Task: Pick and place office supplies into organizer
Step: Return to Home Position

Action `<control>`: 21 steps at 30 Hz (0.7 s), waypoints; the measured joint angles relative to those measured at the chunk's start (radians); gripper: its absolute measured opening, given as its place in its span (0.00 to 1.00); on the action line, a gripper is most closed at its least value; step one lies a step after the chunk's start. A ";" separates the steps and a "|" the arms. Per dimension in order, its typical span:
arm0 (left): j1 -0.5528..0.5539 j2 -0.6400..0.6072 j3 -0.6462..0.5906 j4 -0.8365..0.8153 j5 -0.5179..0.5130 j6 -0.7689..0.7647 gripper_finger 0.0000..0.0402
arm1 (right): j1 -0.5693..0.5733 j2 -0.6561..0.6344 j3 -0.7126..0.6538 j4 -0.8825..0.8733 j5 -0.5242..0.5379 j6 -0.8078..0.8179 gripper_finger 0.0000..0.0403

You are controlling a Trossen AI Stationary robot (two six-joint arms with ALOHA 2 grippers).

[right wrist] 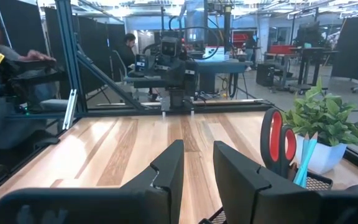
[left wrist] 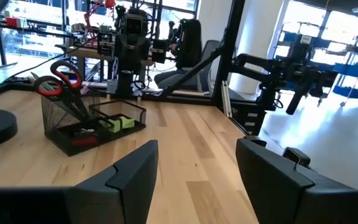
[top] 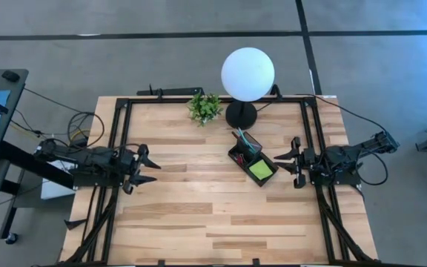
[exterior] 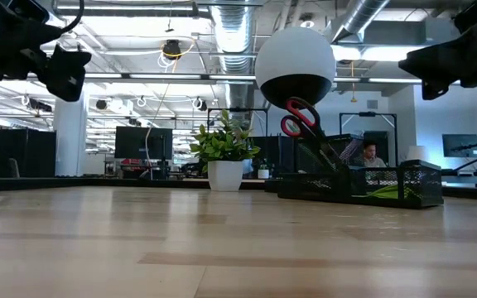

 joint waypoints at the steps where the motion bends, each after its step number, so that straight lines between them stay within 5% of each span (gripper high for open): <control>1: 0.000 0.000 0.000 0.000 0.000 0.000 0.53 | 0.000 0.000 0.000 0.000 0.000 0.000 0.20; 21: 0.000 0.000 0.000 -0.003 -0.002 -0.010 0.53 | 0.000 0.000 0.000 0.000 0.000 0.000 0.20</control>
